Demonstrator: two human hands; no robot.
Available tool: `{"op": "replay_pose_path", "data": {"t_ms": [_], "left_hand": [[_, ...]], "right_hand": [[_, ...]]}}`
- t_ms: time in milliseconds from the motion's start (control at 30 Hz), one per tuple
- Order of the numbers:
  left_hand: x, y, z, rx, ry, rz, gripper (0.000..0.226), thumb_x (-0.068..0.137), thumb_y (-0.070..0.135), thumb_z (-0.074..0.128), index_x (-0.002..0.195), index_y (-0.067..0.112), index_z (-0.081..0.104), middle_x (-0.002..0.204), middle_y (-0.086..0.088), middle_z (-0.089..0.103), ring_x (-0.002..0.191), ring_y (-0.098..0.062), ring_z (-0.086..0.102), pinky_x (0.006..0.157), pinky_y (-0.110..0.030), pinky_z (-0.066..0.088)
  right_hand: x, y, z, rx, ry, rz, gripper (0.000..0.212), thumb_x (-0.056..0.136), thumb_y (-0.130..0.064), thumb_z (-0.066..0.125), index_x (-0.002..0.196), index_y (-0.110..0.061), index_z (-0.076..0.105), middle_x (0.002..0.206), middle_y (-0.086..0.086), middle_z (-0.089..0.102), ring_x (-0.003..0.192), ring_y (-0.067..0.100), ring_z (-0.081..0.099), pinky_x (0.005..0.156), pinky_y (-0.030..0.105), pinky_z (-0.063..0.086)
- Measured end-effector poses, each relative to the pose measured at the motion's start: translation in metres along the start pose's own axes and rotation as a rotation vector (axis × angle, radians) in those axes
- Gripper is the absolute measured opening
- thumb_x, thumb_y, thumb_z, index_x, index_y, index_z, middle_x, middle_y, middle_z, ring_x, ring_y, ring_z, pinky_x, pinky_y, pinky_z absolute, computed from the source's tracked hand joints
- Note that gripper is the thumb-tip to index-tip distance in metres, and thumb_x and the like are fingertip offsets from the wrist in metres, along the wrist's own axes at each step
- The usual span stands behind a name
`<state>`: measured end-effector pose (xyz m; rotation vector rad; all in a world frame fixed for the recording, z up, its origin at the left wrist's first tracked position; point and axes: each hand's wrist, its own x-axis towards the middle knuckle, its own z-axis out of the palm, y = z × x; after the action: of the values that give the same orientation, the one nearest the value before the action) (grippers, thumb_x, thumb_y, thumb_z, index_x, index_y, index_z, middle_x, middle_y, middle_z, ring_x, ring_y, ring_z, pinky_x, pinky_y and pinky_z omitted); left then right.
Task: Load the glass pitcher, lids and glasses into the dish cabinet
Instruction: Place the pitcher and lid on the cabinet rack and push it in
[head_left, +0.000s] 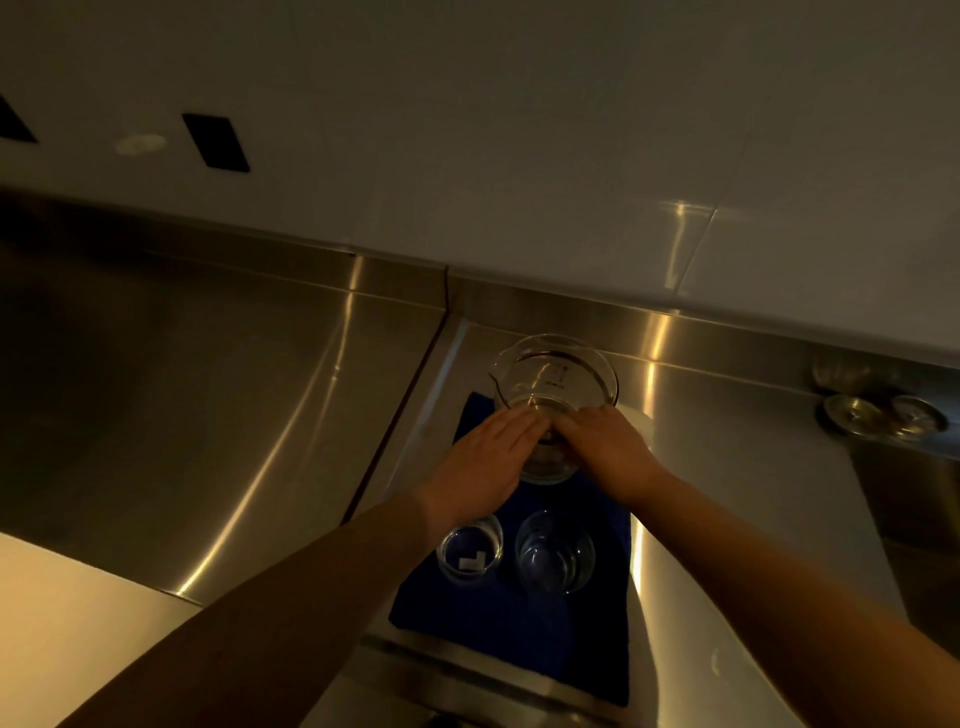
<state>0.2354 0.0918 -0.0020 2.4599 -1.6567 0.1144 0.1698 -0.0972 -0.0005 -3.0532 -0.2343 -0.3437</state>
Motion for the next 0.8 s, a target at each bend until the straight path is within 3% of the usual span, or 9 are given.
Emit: {"op": "replay_pose_path", "data": {"t_ms": [133,267,433,567,700,800], "left_hand": [[-0.014,0.007,0.006,0.024,0.005,0.0,0.064,0.098,0.018,0.04,0.151,0.012,0.006,0.159,-0.006,0.001,0.146,-0.016,-0.004,0.106,-0.019,-0.022],[-0.026,0.022,0.013,0.025,0.01,-0.002,0.06,0.098,0.023,0.041,0.15,0.012,0.013,0.159,-0.007,0.008,0.146,-0.018,0.004,0.109,-0.022,-0.019],[-0.045,0.043,0.026,0.009,-0.054,-0.012,0.052,0.098,0.024,0.042,0.147,0.014,0.028,0.151,-0.009,0.03,0.139,-0.024,0.028,0.114,-0.032,0.017],[-0.06,0.037,0.026,0.082,-0.123,0.129,0.055,0.083,0.012,0.061,0.137,0.012,0.047,0.136,-0.013,0.05,0.122,-0.028,0.05,0.096,-0.037,0.043],[-0.064,0.018,0.022,0.15,-0.335,0.164,0.062,0.089,0.01,0.056,0.146,0.014,0.032,0.151,-0.014,0.029,0.135,-0.03,0.03,0.104,-0.041,0.03],[-0.059,0.013,0.008,0.212,-0.351,0.328,0.071,0.073,0.01,0.075,0.138,0.013,0.046,0.143,-0.014,0.043,0.129,-0.03,0.043,0.1,-0.039,0.039]], "right_hand": [[-0.015,-0.001,0.013,0.034,0.087,0.0,0.044,0.067,-0.011,0.077,0.107,-0.012,0.059,0.101,0.009,0.064,0.089,0.027,0.059,0.077,0.035,0.045],[-0.02,-0.003,0.018,0.063,0.181,0.021,0.054,0.063,-0.003,0.077,0.115,-0.006,0.061,0.099,0.01,0.063,0.088,0.028,0.057,0.076,0.034,0.046],[-0.022,-0.006,0.018,0.072,0.2,0.041,0.056,0.064,-0.003,0.077,0.118,-0.004,0.061,0.105,0.014,0.064,0.093,0.033,0.058,0.079,0.037,0.047],[-0.022,-0.004,0.018,0.074,0.166,0.04,0.055,0.068,-0.002,0.073,0.121,-0.006,0.059,0.106,0.013,0.063,0.094,0.033,0.057,0.08,0.038,0.045],[-0.023,-0.005,0.016,0.086,0.169,0.035,0.052,0.069,-0.004,0.074,0.119,-0.007,0.059,0.106,0.013,0.063,0.094,0.032,0.057,0.08,0.037,0.045],[-0.023,-0.007,0.013,0.083,0.157,0.047,0.054,0.066,-0.001,0.076,0.118,-0.006,0.06,0.104,0.014,0.064,0.093,0.033,0.058,0.079,0.037,0.046]]}}
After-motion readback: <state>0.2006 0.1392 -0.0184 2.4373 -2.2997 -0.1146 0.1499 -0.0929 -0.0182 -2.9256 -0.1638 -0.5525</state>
